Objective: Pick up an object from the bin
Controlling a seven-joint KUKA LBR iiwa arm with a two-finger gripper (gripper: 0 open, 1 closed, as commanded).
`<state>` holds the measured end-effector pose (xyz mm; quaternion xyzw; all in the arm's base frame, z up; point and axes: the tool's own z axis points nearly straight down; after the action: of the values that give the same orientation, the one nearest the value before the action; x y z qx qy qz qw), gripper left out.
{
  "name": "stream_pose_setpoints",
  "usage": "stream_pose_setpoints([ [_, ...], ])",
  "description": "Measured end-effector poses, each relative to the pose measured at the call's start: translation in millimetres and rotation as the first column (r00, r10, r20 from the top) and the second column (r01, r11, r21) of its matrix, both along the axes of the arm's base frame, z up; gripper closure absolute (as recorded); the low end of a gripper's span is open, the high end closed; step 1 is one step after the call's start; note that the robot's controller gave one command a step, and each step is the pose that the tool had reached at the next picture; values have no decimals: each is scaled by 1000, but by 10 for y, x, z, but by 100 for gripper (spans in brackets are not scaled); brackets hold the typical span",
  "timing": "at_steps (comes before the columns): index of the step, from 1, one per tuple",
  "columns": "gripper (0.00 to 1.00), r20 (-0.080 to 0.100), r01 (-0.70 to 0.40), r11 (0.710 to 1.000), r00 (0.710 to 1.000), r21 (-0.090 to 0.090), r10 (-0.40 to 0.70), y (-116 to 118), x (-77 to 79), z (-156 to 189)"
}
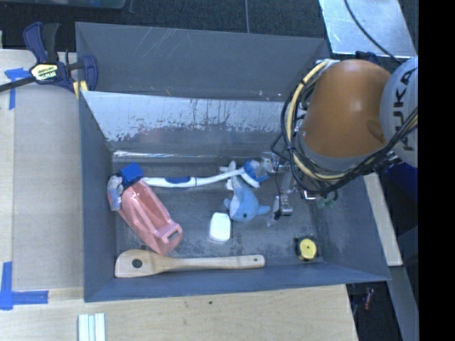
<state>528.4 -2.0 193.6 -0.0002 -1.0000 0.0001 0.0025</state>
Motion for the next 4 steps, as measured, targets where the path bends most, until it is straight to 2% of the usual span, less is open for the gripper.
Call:
stream_pose_setpoints([
  [1, 0, 9, 0, 1000, 1000, 0, 0, 0, 14, 47],
  [2, 0, 10, -473, 881, 881, -3, 473, 146, 365, -1051],
  [3, 0, 10, -717, 697, 697, -3, 717, 263, 374, -755],
  [4, 0, 5, -426, 905, 905, 0, 426, -42, 272, -942],
])
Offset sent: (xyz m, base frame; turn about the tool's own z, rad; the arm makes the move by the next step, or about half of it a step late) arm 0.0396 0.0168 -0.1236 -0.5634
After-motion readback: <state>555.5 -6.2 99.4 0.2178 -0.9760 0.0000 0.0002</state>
